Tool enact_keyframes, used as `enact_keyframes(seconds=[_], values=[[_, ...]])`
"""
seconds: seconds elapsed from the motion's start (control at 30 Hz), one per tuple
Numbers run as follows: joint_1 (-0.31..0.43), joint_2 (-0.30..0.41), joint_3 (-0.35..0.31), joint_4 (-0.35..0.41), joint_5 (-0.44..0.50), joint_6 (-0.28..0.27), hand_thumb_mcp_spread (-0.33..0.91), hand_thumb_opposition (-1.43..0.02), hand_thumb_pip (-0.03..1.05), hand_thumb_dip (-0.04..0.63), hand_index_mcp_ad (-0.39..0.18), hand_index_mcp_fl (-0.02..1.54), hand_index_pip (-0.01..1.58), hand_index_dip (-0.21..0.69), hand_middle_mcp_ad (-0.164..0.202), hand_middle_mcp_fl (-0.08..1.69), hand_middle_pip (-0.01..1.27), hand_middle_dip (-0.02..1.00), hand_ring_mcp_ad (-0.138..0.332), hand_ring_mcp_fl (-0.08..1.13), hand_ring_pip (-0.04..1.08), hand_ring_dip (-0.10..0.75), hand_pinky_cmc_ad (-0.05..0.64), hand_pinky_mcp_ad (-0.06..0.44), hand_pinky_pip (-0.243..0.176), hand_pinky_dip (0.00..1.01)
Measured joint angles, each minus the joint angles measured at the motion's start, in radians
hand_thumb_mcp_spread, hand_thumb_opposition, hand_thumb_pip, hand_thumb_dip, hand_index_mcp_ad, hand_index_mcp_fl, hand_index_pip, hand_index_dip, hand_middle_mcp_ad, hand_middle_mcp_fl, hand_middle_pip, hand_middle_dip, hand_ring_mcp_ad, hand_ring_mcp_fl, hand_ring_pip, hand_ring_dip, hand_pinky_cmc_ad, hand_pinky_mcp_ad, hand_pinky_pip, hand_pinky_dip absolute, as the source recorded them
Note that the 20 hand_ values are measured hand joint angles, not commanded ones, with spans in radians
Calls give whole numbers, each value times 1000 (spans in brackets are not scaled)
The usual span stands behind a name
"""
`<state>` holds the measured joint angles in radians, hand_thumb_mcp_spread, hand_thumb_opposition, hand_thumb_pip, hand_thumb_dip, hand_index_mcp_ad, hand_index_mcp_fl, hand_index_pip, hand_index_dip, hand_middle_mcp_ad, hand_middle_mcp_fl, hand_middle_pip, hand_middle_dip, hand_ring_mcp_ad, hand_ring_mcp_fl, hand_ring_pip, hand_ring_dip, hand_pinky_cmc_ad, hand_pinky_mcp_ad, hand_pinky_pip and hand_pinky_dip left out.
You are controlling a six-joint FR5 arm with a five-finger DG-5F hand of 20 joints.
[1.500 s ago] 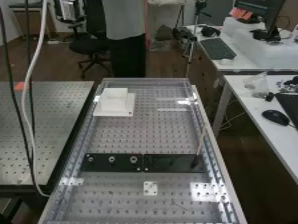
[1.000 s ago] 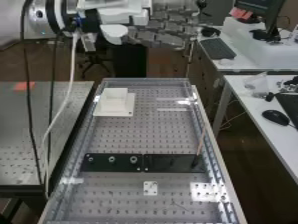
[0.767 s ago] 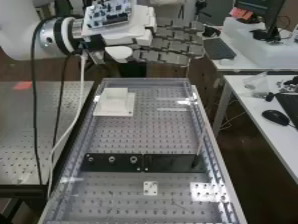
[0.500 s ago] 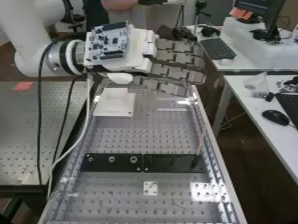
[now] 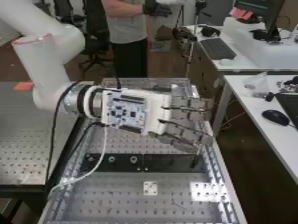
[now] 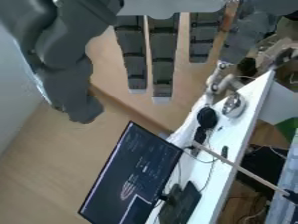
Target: Grab the chopstick and place it in the clear container
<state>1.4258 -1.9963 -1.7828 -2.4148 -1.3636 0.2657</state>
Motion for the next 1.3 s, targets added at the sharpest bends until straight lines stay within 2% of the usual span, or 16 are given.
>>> enact_keyframes(seconds=[0.17,0.3,0.4,0.57,0.7,0.93,1.0,1.17,1.3], values=[[-30,-67,43,13,14,79,305,-744,873,354,10,326,435,281,89,422,136,620,180,66,98,208,291,251,-93,126],[-43,-104,71,17,26,113,330,-759,873,356,7,393,627,246,91,471,136,623,178,80,99,209,290,250,-93,127],[-51,-130,90,17,23,139,344,-756,860,354,-7,394,688,202,93,473,136,623,176,112,94,215,290,248,-93,127],[-53,-166,117,12,1,169,349,-771,838,356,-23,422,752,187,93,543,136,623,161,127,96,215,283,250,-93,127],[-49,-188,136,-10,-19,183,363,-775,836,356,-45,407,756,164,93,539,138,623,154,157,98,215,283,248,-91,127],[-41,-216,158,-48,-52,199,380,-771,824,354,-51,372,674,164,91,595,141,623,148,161,94,216,281,248,-94,126],[-39,-224,165,-64,-52,204,380,-771,824,354,-52,370,627,164,89,590,141,623,145,178,93,216,278,250,-80,127],[-38,-232,171,-79,-52,207,394,-771,796,354,-52,367,579,164,91,621,141,623,145,202,91,218,278,246,-84,124],[-39,-240,178,-91,-62,210,410,-771,770,356,-52,370,548,164,91,661,162,623,148,211,93,251,281,248,-68,126]])
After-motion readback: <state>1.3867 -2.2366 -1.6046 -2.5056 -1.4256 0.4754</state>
